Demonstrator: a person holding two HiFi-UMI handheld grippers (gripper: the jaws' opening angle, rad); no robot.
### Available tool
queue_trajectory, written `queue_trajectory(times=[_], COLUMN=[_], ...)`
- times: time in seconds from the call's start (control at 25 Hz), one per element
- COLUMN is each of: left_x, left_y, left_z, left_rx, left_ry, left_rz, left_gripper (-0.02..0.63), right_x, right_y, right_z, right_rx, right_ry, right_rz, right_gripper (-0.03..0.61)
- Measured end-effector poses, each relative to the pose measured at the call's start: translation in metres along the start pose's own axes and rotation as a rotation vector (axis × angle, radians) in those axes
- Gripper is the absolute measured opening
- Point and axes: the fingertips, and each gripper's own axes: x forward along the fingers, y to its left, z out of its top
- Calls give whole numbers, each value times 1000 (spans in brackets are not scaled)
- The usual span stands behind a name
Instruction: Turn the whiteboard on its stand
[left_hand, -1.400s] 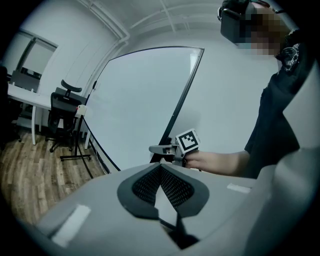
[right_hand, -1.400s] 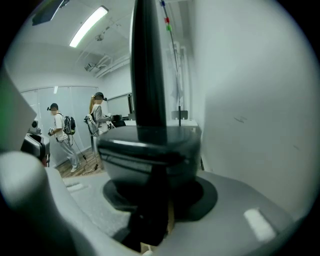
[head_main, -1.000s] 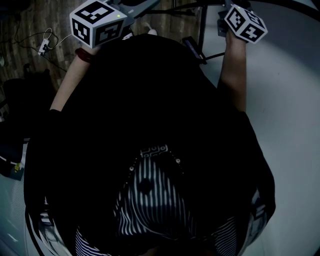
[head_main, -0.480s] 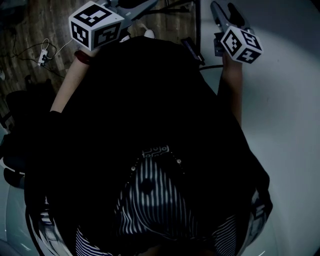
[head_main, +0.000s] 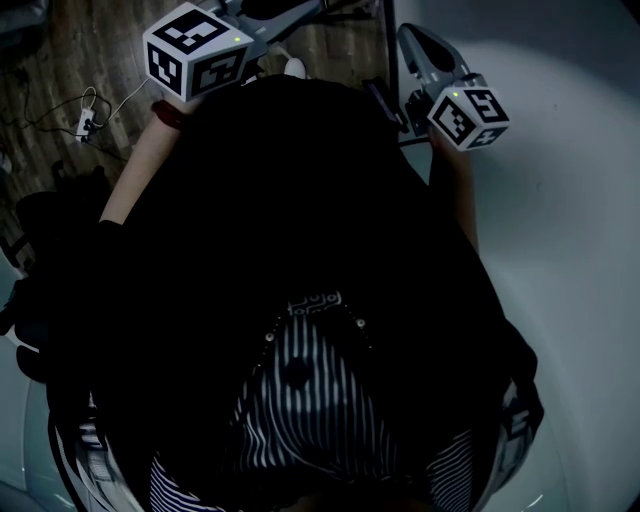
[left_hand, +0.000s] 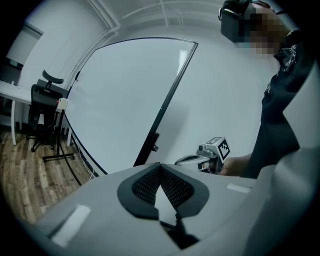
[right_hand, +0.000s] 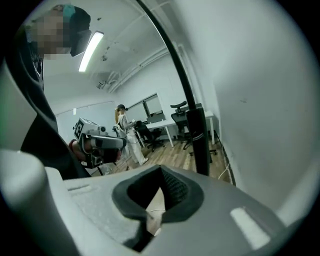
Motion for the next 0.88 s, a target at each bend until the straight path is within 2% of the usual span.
queue_trajectory(times=[0.72, 0.88], left_x=[-8, -6], left_y=[9, 7], left_z=[3, 0], left_rx=[1, -34], left_ry=[-29, -32], left_rz=[36, 19], left_gripper=[0, 0], right_x=[23, 22], right_y=[7, 5], right_z=[-6, -7], right_rx=[-16, 5], right_ry=[48, 41], right_rz=[75, 79], right_gripper=[0, 0])
